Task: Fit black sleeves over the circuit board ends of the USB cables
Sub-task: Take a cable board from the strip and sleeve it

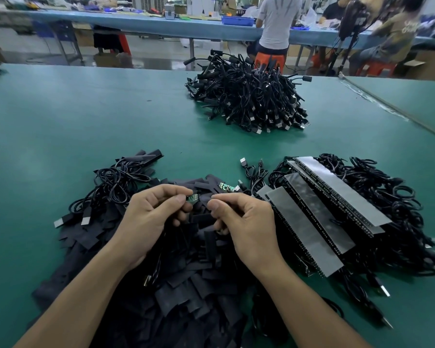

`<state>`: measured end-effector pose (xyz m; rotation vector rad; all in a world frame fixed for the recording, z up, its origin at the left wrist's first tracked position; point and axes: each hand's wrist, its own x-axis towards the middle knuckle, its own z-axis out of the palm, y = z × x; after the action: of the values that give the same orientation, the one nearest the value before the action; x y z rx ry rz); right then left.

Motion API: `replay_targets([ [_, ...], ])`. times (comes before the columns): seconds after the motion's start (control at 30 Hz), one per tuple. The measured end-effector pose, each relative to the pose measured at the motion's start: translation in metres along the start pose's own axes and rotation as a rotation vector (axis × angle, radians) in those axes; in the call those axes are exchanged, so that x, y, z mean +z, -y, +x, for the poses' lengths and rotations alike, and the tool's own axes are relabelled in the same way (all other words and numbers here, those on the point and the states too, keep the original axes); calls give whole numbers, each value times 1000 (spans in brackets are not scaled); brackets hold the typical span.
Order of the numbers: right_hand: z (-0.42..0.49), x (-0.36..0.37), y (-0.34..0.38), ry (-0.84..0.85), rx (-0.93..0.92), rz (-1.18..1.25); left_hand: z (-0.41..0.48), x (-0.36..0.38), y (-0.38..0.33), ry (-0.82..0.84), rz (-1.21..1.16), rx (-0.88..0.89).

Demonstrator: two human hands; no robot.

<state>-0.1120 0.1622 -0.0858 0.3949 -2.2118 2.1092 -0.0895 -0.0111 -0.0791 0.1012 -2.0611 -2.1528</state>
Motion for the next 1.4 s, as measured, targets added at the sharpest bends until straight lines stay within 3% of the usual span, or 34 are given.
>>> replay_targets([
  [1.4,0,-2,-2,131,-91,-152,-1,-1,-5,98,122,-23],
])
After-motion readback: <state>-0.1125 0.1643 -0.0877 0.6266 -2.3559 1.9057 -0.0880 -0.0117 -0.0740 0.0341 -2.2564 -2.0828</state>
